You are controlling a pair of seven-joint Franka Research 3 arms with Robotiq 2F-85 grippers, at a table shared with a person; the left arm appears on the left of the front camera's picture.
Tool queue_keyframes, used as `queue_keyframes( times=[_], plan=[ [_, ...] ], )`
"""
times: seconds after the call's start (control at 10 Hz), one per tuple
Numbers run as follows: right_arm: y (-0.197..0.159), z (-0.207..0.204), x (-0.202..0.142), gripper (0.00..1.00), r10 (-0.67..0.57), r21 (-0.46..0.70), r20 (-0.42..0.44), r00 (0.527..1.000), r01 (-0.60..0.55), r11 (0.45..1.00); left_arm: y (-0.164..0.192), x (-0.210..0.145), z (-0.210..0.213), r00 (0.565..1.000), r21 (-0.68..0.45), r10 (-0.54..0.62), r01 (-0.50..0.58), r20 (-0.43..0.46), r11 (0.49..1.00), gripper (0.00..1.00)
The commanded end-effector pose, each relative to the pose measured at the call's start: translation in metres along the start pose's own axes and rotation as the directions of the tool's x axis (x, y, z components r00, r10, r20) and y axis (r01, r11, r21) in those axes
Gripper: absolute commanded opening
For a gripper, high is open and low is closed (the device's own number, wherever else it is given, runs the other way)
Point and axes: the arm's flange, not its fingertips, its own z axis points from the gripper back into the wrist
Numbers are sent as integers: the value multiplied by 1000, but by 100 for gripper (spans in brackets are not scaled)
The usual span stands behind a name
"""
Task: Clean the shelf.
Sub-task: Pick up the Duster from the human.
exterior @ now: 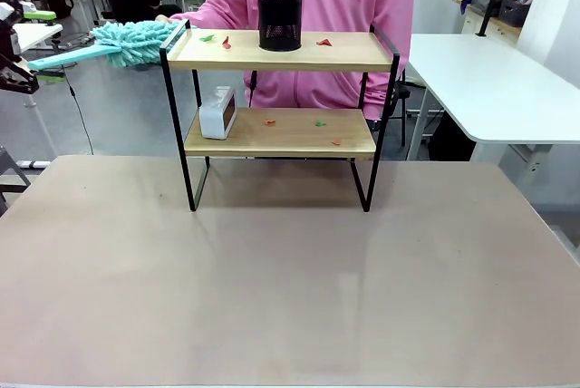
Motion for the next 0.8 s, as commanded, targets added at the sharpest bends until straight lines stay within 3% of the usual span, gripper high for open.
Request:
queue_keyframes(
  times=[0.0,0.5,0.6,0.7],
  plan=[
    [0,2,-1,100,31,2,-7,1000,-31,1000,1,1,-6,999,-12,34,-34,-12,999,100],
    [0,2,-1,100,31,2,-7,1000,-31,1000,9,1,-10,999,-45,49,-50,-24,998,100],
    [0,2,-1,100,31,2,-7,1000,-31,1000,10,0,-11,999,-36,24,-25,-29,999,75],
    [0,2,-1,100,31,2,-7,1000,-31,1000,10,-2,-11,999,-38,15,-16,-36,999,43]
  ],
)
